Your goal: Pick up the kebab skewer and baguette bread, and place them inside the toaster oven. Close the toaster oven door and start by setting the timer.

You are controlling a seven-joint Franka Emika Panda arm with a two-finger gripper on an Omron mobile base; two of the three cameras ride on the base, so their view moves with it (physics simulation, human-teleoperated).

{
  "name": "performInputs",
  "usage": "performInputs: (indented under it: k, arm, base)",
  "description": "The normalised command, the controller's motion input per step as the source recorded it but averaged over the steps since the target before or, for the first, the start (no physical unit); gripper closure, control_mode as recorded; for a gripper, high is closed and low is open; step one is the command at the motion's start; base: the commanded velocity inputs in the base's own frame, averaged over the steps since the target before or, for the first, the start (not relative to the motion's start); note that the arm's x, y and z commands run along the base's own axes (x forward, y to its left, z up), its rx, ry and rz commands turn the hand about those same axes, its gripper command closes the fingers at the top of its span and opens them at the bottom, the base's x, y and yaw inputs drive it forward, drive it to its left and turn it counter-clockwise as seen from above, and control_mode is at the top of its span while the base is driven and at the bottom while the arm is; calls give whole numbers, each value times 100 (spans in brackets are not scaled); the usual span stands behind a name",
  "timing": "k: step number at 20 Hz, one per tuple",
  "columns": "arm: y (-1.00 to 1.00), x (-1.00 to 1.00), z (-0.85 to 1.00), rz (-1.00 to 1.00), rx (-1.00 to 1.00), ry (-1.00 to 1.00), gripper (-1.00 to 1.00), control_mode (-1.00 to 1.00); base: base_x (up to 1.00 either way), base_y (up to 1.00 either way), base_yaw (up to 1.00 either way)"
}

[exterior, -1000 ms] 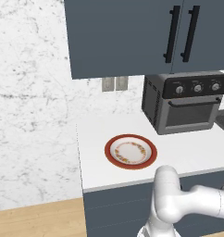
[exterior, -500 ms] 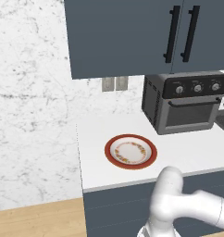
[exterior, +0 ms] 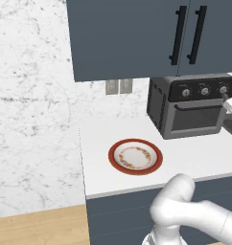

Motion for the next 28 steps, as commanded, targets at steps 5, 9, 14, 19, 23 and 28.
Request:
performInputs:
  k: [5, 9, 14, 19, 23, 28]
  arm:
    - [28, 0, 12, -1, -4, 2, -100, -100]
    - [14, 0, 0, -5, -12, 0, -100, -100]
    - [22, -5, 0, -14, -19, 3, -100, -100]
    - [0, -37, 0, -24, -5, 22, -100, -100]
    - [0, -13, 0, -16, 0, 19, -100, -100]
    - [0, 1, -1, 0, 0, 14, -100, -100]
  base:
    - [0, 0, 0]
    - [0, 0, 0]
    - [0, 0, 0]
    - [0, 0, 0]
    - [0, 0, 0]
    - [0, 0, 0]
